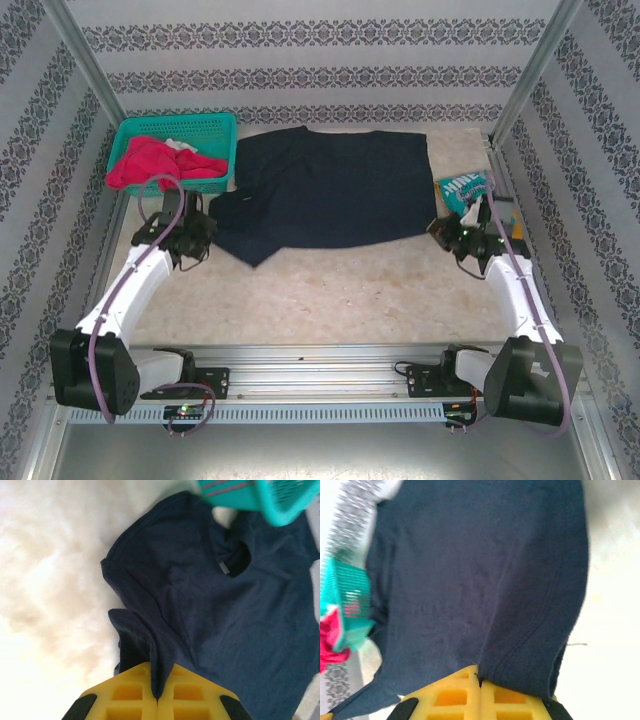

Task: Fold and stack the t-shirts

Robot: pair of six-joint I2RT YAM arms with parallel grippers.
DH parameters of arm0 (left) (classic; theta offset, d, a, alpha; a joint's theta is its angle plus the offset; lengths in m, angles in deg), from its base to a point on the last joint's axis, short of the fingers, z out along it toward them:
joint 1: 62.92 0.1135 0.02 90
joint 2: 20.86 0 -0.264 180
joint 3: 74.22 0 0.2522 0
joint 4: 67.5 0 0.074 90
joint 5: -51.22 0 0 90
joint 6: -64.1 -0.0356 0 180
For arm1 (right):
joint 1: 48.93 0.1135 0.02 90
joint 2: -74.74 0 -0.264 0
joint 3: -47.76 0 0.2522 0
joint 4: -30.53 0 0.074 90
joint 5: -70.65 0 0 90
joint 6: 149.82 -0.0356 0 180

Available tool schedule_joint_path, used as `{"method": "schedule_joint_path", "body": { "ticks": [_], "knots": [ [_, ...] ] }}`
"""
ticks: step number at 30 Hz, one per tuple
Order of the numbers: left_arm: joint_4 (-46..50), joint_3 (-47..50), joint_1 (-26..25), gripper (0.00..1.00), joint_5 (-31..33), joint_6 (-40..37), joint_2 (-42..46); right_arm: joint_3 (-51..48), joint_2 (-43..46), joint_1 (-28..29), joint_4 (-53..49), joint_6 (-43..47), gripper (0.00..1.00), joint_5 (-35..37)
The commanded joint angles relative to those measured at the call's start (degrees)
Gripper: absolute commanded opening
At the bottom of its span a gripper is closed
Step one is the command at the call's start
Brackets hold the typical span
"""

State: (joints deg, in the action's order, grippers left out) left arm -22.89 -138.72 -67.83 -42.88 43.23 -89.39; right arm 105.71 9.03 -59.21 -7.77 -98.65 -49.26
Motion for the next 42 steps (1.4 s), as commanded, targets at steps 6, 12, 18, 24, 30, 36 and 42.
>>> {"method": "schedule_joint_path", "body": {
  "ticks": [6,12,18,24,30,36,42],
  "knots": [
    [-4.85,12.17,-0.43,0.00,0.97,3.02,0.96,-6.54,-6.76,-0.17,-1.83,-0.63,0.00,5.71],
    [-4.92,17.46,-0.43,0.00,1.72,3.45,2.27,-8.20,-9.58,-0.26,-4.90,-2.07,0.00,8.23],
    [-5.63,17.56,-0.45,0.00,-0.60,2.75,-1.08,-8.84,-7.10,-0.19,-4.82,-3.97,0.00,9.28],
    [-2.23,5.13,-0.46,0.00,0.26,-2.13,-4.17,1.98,-3.21,-0.50,-5.79,-2.19,0.00,11.65],
    [1.57,-2.41,-0.45,0.00,0.22,-5.06,-6.75,8.01,-1.81,-2.59,-11.25,0.93,0.00,13.54],
    [6.01,5.60,-0.91,0.00,-0.86,-2.32,1.12,-0.28,5.58,-7.28,-17.65,3.22,0.00,13.13],
    [9.32,16.37,-1.50,0.00,-5.41,2.01,6.52,-8.78,7.76,-9.00,-19.96,2.73,0.00,13.53]
  ]
}}
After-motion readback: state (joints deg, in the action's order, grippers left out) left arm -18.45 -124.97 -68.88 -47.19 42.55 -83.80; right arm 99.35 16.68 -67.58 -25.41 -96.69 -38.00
